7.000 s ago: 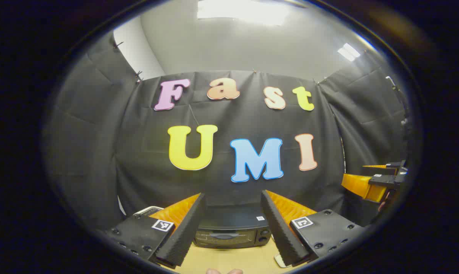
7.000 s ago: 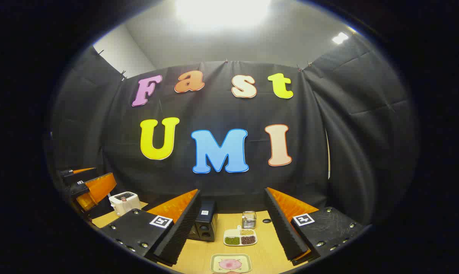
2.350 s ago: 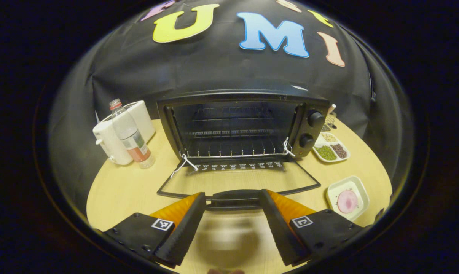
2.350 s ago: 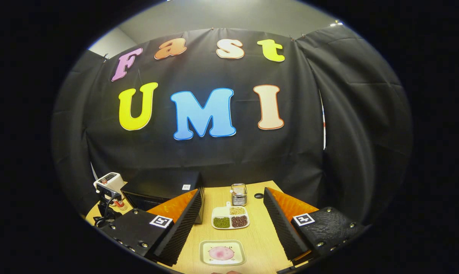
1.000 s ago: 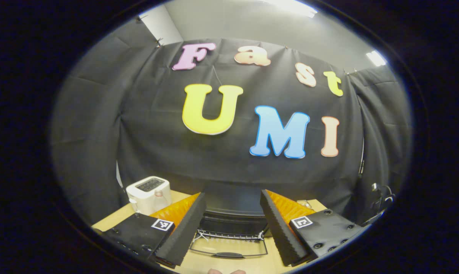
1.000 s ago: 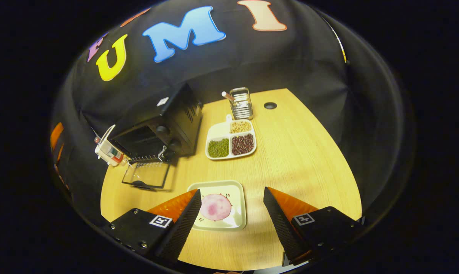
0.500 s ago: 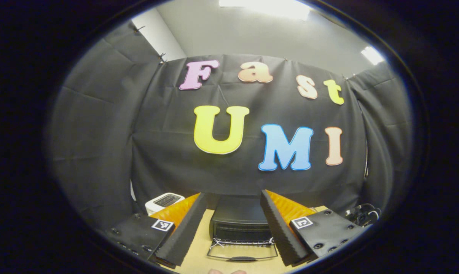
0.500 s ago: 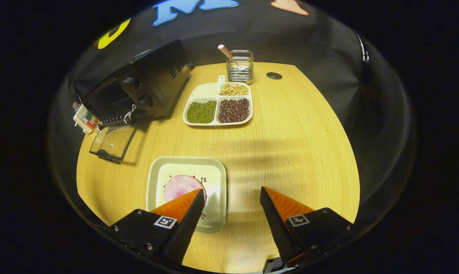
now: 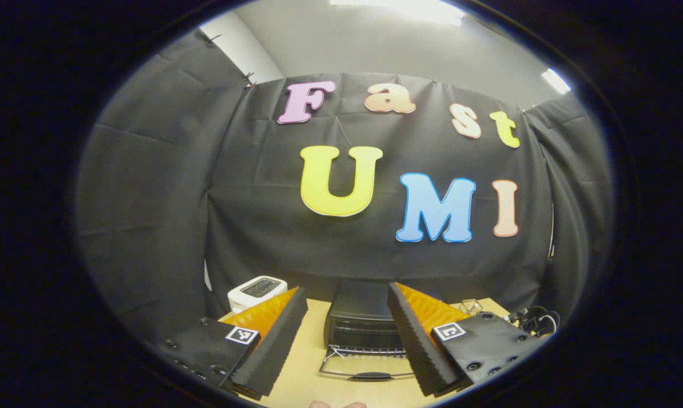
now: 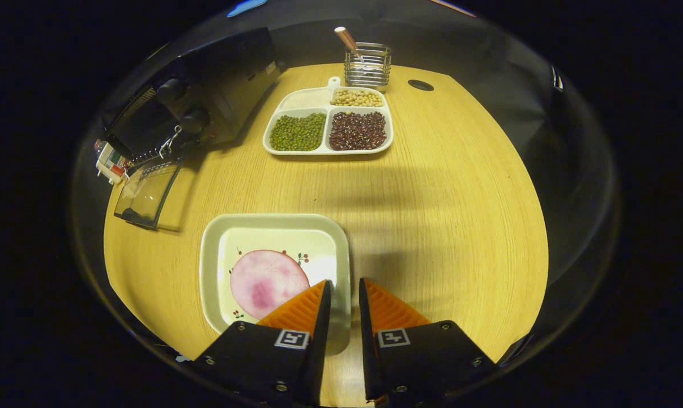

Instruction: Open the electric oven with the left hand, put the food in, and close the electric oven.

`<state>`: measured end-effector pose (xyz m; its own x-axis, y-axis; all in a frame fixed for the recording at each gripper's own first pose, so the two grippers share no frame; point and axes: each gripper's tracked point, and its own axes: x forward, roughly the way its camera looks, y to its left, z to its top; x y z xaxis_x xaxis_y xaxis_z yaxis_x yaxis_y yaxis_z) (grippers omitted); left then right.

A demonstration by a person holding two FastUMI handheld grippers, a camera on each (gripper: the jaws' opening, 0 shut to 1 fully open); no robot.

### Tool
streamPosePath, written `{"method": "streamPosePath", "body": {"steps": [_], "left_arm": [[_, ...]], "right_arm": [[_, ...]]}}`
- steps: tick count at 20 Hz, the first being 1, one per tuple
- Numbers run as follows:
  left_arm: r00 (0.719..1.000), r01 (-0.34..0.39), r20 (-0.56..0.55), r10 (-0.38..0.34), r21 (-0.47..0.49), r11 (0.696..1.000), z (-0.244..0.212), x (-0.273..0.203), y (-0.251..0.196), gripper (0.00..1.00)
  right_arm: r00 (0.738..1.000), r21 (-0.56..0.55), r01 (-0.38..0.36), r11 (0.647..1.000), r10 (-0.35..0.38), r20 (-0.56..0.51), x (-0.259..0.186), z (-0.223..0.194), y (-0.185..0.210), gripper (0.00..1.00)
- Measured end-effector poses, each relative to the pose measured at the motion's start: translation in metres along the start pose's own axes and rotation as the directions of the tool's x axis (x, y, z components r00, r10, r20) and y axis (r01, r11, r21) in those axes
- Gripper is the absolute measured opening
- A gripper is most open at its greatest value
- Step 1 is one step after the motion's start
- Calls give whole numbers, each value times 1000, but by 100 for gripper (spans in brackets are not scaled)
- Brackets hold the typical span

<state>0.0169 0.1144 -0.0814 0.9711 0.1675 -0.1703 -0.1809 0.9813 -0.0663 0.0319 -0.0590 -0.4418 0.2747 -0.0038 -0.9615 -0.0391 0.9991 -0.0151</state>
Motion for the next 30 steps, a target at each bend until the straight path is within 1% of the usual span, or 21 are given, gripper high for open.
{"method": "streamPosePath", "body": {"steps": [1, 2, 3, 4, 5, 6, 7, 8, 10, 11, 13, 15, 17, 18, 21, 23, 26, 27, 28, 30], "left_arm": [[1000, 2, -8, -2, -6, 1000, -3, 0, 0, 100], [1000, 2, -14, -2, -12, 1000, -6, 0, 1, 100], [1000, 4, -20, -4, -17, 1000, -9, 2, 1, 100], [1000, 7, -26, -8, -20, 1000, -12, 3, -1, 100], [999, 13, -35, -13, -22, 1000, -16, 4, -2, 100], [999, 17, -41, -18, -20, 1000, -19, 4, -4, 100], [999, 19, -42, -20, -17, 1000, -19, 4, -4, 96], [999, 22, -42, -22, -13, 1000, -18, 4, -5, 100], [999, 24, -31, -24, -8, 1000, -13, 2, -4, 100], [999, 25, -28, -25, -6, 1000, -13, 3, -2, 100], [999, 17, -36, -18, -3, 1000, -14, 5, 3, 100], [999, 8, -40, -9, -9, 1000, -14, 4, 7, 100], [999, 6, -41, -7, -15, 1000, -13, 3, 8, 100], [999, 7, -44, -7, -14, 1000, -14, 3, 8, 100], [998, 19, -53, -19, -8, 1000, -17, 5, 1, 100], [998, 30, -49, -30, -4, 1000, -15, 6, -5, 100], [998, 46, -38, -46, 5, 999, -11, 8, -13, 100], [998, 50, -37, -50, 7, 999, -12, 7, -15, 96], [998, 54, -37, -54, 8, 999, -11, 7, -16, 100], [997, 60, -38, -60, 3, 998, -12, 7, -18, 100]], "right_arm": [[1000, -48, -8, 999, 7, -12, 2, 0, 4, 24], [1000, -88, -16, 996, 15, -18, 4, 9, 3, 24], [999, -96, -6, 995, 3, -38, 20, 0, 2, 18], [996, -63, -16, 998, 10, -93, -5, 15, 2, 10], [991, -36, -26, 999, 21, -134, 19, 2, -4, 1], [984, 0, -40, 999, 39, -171, 20, 0, -7, 1], [979, 41, -58, 997, 65, -191, 18, 0, -5, 1], [973, 81, -87, 993, 102, -206, 15, 0, -2, 1], [951, 194, -144, 970, 190, -244, 9, -6, 3, 1], [940, 253, -172, 952, 235, -246, 10, -9, 6, 1], [922, 352, -235, 906, 322, -213, 9, -8, 12, 1], [901, 439, -308, 844, 407, -152, 3, -8, 18, 1], [886, 482, -353, 802, 451, -103, 1, -12, 19, 1], [882, 501, -367, 784, 465, -82, 2, -13, 20, 1], [864, 569, -412, 712, 504, -6, -3, -14, 22, 1], [862, 590, -424, 687, 506, 30, -6, -15, 20, 1], [847, 612, -456, 646, 526, 76, -11, -16, 24, 1], [840, 621, -468, 628, 535, 92, -17, -17, 23, 1], [834, 631, -476, 613, 541, 104, -18, -18, 24, 1], [819, 643, -499, 581, 559, 129, -24, -18, 31, 0]]}}
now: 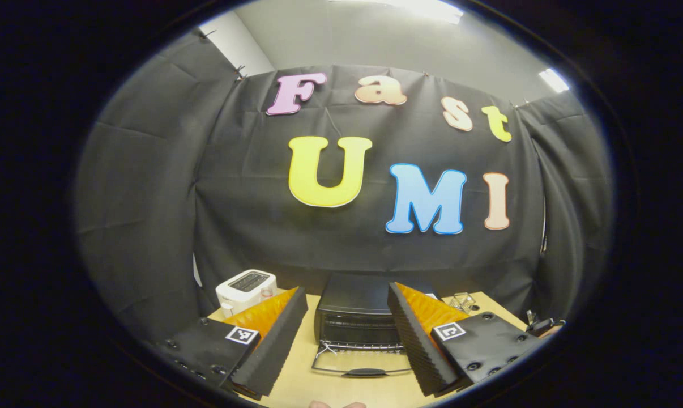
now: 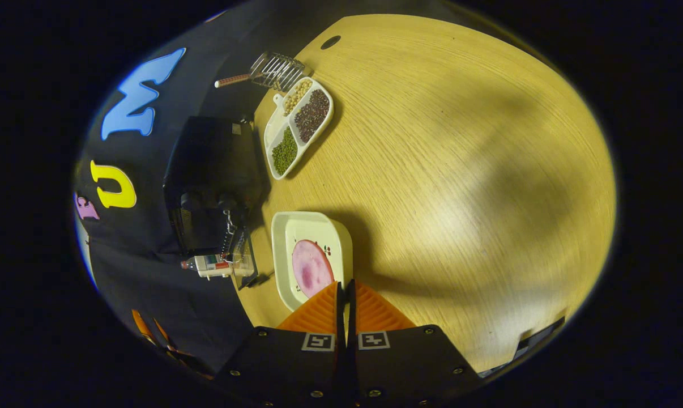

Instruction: Open the electric oven with the left hand, put the food in, and close the electric oven.

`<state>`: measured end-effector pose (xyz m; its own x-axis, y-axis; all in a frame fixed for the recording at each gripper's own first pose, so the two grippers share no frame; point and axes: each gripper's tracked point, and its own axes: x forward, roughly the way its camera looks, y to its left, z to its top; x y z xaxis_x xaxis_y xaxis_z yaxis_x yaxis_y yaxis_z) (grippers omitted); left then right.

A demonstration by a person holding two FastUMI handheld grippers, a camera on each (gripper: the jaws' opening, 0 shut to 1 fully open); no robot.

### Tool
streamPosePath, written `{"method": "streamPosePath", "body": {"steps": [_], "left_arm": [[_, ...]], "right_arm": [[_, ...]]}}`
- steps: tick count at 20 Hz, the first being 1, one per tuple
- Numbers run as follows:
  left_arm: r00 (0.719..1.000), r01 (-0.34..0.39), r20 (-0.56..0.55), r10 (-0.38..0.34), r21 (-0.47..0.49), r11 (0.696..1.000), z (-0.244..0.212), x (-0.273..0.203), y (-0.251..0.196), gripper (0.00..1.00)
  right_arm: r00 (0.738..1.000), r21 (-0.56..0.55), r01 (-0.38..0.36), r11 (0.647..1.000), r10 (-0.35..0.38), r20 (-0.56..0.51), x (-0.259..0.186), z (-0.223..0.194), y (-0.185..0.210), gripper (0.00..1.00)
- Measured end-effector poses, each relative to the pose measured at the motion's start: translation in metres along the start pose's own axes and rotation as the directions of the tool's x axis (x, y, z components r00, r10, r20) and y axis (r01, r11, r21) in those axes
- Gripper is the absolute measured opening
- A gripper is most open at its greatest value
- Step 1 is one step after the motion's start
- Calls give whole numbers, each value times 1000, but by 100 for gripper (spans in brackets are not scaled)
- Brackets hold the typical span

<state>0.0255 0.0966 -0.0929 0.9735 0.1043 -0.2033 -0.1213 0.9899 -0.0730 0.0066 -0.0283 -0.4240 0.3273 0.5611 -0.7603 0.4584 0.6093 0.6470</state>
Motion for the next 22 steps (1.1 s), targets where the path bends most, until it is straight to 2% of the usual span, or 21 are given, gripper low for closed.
{"method": "streamPosePath", "body": {"steps": [7, 11, 17, 22], "left_arm": [[1000, 8, 10, -8, 3, 1000, 4, 1, 1, 100], [1000, 13, 15, -13, 8, 1000, 5, 1, 5, 100], [999, 31, 37, -31, 14, 999, 12, -1, 18, 100], [997, 53, 62, -53, 13, 999, 23, -1, 38, 100]], "right_arm": [[994, 41, -108, 993, 107, 37, -11, -17, 31, 1], [983, 60, -182, 982, 179, 45, -18, -35, 64, 1], [969, 52, -242, 969, 239, 64, -19, -61, 119, 1], [967, 32, -246, 969, 244, 71, -8, -81, 149, 1]]}}
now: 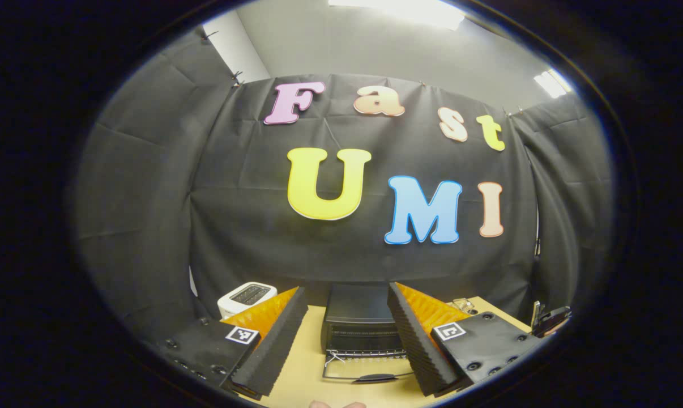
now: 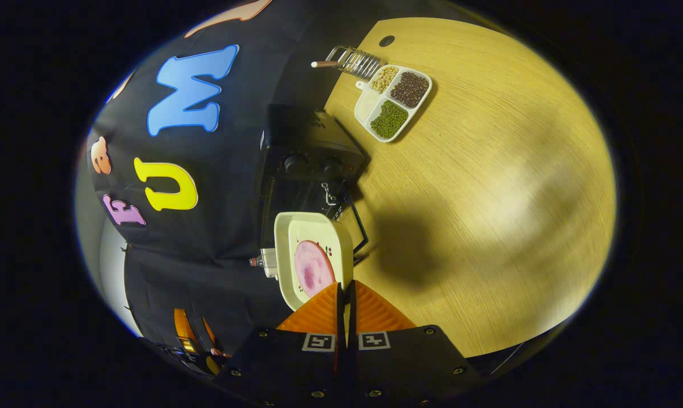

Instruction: Open the electric oven with the left hand, put the food in, and close the electric oven.

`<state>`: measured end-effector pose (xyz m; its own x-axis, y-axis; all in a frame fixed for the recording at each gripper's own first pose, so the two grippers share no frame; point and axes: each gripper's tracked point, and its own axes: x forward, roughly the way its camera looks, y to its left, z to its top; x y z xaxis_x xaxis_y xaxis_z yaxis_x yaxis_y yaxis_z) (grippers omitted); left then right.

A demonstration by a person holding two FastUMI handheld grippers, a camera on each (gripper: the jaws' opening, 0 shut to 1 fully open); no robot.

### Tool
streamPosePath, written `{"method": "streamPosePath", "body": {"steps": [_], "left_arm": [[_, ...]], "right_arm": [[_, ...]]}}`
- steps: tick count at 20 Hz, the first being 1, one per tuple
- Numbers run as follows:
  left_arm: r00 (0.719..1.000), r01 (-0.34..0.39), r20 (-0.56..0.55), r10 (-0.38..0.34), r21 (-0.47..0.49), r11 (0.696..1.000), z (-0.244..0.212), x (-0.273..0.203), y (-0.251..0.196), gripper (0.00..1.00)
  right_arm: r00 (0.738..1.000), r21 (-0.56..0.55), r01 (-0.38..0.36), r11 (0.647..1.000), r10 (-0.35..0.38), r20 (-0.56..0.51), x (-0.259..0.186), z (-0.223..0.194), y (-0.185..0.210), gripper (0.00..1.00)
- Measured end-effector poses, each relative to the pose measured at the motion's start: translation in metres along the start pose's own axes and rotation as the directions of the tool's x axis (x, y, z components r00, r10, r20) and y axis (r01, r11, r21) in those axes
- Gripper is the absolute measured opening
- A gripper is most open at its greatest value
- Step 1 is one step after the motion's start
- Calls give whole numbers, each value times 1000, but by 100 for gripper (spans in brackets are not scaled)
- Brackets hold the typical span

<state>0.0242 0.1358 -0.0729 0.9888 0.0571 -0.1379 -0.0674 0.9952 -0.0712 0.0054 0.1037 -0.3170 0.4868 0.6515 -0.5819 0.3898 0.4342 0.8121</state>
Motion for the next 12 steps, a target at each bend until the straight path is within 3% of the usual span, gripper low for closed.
{"method": "streamPosePath", "body": {"steps": [10, 11, 12], "left_arm": [[1000, 15, 0, -15, -6, 1000, 2, -3, 52, 100], [1000, 13, -3, -13, -9, 1000, 1, -3, 57, 96], [1000, 13, -5, -13, -11, 1000, 1, -4, 61, 100]], "right_arm": [[997, 56, 38, 998, -41, 68, 55, -18, 28, 1], [996, 67, 43, 997, -48, 75, 61, -17, 31, 1], [995, 78, 47, 996, -53, 80, 68, -17, 33, 1]]}}
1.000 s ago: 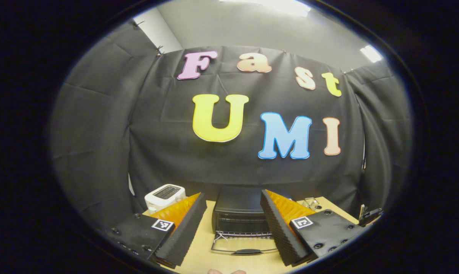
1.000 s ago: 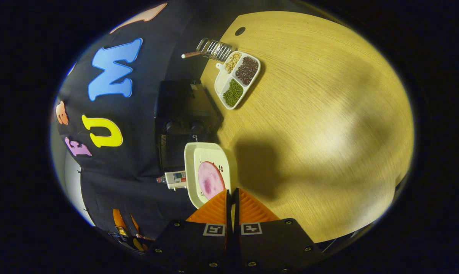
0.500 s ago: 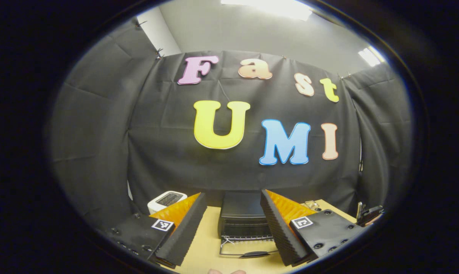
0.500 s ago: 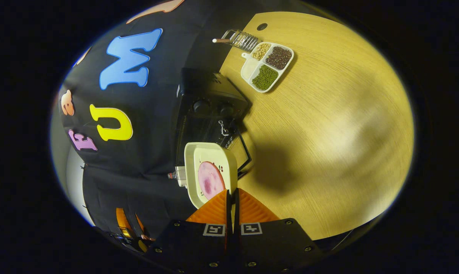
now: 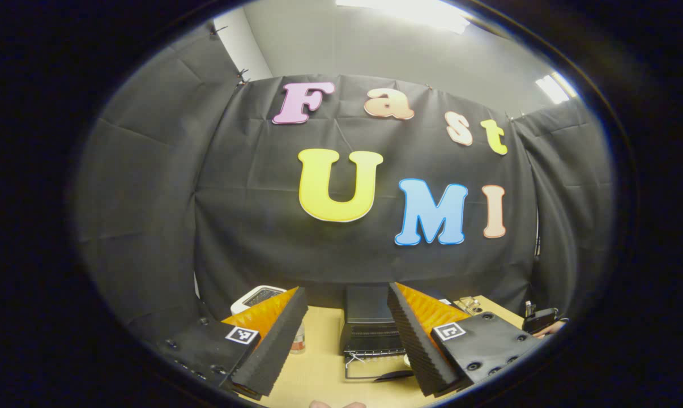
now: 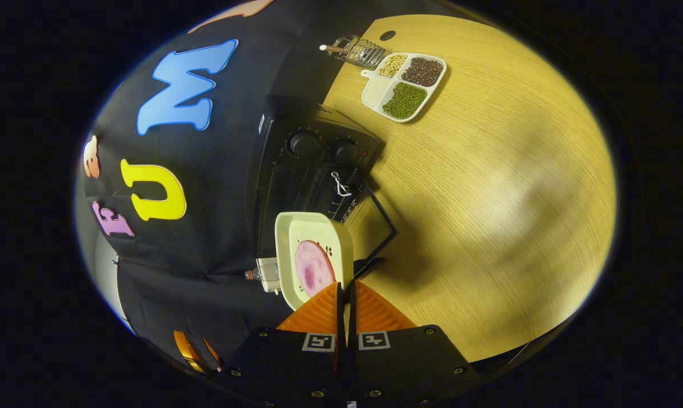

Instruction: Open the electric oven with the left hand, put the food in, and close the electric oven.

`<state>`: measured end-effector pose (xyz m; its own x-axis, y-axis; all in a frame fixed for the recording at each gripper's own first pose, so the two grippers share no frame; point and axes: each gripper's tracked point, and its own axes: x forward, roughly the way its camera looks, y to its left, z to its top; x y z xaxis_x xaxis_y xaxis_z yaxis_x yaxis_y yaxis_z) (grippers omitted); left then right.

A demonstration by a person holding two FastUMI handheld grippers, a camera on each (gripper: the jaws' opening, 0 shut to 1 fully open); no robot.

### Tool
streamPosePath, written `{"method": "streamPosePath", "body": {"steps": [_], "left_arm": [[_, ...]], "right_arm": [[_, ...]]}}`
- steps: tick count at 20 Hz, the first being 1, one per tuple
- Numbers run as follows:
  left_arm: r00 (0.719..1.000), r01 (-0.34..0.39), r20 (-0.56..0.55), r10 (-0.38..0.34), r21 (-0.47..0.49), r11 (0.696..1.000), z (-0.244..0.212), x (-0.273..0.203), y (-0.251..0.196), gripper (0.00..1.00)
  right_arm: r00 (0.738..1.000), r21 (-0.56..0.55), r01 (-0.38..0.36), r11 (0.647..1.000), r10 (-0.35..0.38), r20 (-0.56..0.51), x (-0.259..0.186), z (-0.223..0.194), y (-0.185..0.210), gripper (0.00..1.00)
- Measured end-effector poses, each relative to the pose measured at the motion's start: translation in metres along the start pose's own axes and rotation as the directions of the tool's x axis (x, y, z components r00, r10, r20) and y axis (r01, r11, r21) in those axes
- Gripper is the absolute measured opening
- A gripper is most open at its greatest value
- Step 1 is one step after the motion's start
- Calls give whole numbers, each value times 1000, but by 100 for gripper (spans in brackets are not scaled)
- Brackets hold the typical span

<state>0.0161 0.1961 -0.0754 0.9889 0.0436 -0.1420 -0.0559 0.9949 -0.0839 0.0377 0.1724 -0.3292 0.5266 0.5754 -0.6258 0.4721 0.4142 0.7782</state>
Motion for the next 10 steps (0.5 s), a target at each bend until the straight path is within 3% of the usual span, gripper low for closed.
{"method": "streamPosePath", "body": {"steps": [6, 10], "left_arm": [[1000, -29, 0, 29, -6, 1000, -2, -2, 24, 100], [997, -71, -6, 71, -9, 997, -8, -1, 47, 96]], "right_arm": [[998, 59, 21, 998, -24, 51, 41, 7, 17, 1], [997, 129, -13, 992, 2, 80, 72, 13, 37, 1]]}}
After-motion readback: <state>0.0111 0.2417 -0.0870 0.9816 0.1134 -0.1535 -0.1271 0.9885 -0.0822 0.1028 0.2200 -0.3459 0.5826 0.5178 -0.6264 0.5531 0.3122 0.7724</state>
